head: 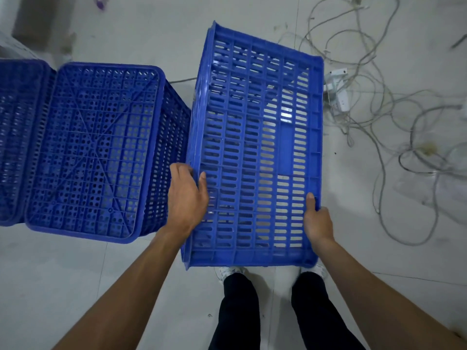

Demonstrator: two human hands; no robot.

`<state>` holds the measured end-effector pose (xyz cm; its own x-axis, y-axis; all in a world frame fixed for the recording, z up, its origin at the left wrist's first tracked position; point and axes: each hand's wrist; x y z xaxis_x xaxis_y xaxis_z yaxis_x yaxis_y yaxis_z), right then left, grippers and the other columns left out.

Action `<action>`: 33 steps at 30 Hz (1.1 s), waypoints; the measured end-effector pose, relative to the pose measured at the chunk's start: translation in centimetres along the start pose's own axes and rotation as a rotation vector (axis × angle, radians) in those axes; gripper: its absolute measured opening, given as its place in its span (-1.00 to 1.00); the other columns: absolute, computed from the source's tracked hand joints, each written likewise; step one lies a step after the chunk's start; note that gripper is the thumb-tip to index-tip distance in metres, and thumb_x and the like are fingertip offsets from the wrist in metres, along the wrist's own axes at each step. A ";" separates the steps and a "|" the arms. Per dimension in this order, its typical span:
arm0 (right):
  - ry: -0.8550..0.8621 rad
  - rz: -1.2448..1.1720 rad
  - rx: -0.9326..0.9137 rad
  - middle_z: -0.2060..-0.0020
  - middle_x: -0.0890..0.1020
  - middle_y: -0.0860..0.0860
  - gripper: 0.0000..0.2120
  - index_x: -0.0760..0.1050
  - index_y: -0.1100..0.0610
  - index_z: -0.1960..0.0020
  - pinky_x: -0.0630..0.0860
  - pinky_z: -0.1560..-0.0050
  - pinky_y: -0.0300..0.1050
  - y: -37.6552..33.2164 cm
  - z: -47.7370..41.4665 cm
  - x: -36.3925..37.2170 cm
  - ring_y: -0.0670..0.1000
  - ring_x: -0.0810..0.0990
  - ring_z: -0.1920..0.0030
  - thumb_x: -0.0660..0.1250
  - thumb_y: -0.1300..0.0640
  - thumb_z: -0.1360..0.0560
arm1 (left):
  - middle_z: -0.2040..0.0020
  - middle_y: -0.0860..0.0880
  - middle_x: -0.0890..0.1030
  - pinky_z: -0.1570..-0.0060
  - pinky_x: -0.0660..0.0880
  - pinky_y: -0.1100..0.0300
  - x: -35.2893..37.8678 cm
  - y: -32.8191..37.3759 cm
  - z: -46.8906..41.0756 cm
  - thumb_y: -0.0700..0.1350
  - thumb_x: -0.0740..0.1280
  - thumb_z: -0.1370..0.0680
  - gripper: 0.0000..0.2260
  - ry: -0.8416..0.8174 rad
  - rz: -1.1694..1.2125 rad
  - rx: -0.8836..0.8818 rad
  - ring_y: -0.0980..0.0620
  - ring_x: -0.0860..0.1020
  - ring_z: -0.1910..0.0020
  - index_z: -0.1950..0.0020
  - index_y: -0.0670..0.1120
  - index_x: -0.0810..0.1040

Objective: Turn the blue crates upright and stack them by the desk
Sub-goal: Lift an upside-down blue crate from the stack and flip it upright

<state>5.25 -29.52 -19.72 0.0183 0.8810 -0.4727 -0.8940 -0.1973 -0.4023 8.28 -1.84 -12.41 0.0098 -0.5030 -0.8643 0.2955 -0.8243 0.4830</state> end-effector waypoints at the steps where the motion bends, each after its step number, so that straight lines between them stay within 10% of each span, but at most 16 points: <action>1: 0.023 0.026 -0.011 -0.01 0.62 0.14 -0.23 0.43 0.24 -0.20 0.57 -0.05 0.09 -0.1 0.2 -0.5 0.16 0.61 0.04 0.02 -0.45 -0.50 | -0.07 -0.07 0.32 0.25 0.38 0.07 0.4 0.1 0.2 -0.04 0.20 -0.67 -0.80 0.002 0.003 -0.004 -0.04 0.40 0.20 -0.10 -0.18 0.38; 24: 0.298 0.154 -0.070 0.10 0.56 0.14 -0.40 0.35 0.25 -0.09 0.40 0.18 -0.02 1.8 -2.0 -8.4 0.15 0.51 0.17 0.01 -0.31 -0.59 | -0.07 -0.19 0.53 0.18 0.54 -0.07 9.1 5.1 0.6 0.03 0.07 -0.67 -0.78 -0.352 0.057 -0.335 -0.14 0.56 0.20 -0.05 -0.12 0.34; 33: 0.269 0.123 -0.119 0.06 0.61 0.13 -0.35 0.41 0.24 -0.18 0.54 0.06 0.07 2.2 -1.0 -9.6 0.17 0.58 0.08 0.09 -0.36 -0.55 | 0.29 -0.03 0.53 0.45 0.24 0.20 8.9 4.2 3.7 -0.10 0.00 -0.70 -0.55 -0.455 -0.106 -0.213 0.04 0.45 0.38 -0.60 -0.06 0.03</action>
<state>3.57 -38.85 -16.86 0.0454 0.7054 -0.7074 -0.8387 -0.3578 -0.4106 6.07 -10.71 -17.52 -0.4339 -0.5206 -0.7353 0.4612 -0.8295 0.3151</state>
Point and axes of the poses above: each hand's wrist, its own z-axis away from the middle knuckle, its own x-axis out of the palm, y = z × x
